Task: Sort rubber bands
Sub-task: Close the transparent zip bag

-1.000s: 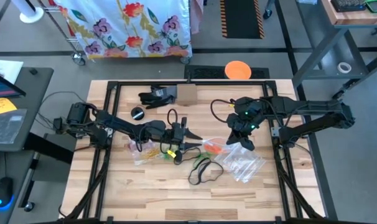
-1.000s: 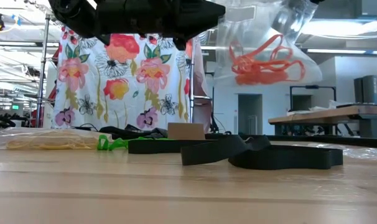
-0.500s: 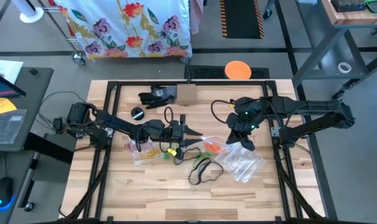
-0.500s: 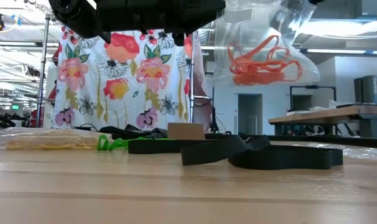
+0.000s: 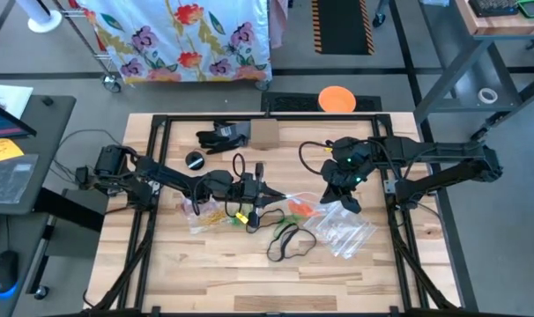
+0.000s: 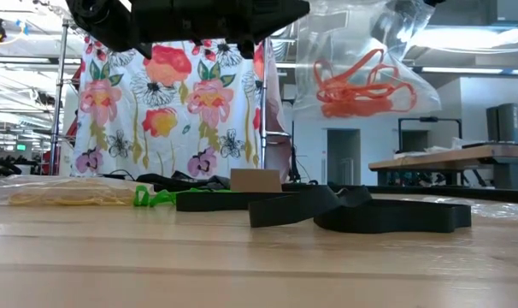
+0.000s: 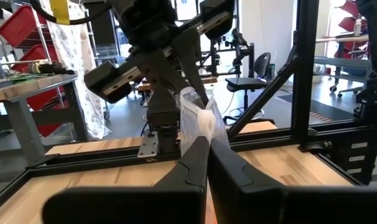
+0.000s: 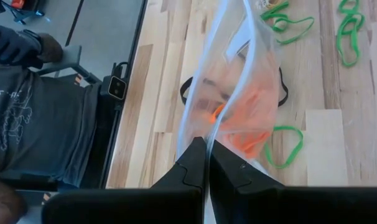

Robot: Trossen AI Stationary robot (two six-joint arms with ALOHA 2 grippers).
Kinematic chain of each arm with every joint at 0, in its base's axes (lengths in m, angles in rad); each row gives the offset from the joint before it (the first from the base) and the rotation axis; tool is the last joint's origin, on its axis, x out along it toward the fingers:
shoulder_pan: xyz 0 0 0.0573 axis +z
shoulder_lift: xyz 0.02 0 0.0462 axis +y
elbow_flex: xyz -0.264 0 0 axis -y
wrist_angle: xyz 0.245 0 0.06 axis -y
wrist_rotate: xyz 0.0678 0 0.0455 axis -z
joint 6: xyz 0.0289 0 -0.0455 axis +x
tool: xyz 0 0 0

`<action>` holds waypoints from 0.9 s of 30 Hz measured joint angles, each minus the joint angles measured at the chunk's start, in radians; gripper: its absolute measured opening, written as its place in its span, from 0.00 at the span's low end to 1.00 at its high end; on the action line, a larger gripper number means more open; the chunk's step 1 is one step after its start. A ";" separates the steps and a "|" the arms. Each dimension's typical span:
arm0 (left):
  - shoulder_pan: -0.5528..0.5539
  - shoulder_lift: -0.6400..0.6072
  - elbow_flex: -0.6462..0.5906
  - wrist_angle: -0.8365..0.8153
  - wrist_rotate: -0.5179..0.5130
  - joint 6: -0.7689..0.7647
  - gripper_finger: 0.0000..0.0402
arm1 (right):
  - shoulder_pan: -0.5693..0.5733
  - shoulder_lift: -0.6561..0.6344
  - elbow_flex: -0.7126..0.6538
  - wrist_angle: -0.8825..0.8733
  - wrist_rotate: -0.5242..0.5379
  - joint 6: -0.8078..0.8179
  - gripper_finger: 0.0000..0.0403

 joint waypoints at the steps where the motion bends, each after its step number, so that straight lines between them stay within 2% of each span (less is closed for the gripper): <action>1: 0.000 0.000 0.000 0.000 0.000 0.000 0.00 | 0.000 0.000 0.000 0.000 0.000 0.000 0.01; 27: -0.007 0.000 0.000 0.001 0.007 0.008 0.00 | 0.000 0.000 0.000 0.038 0.000 0.000 0.01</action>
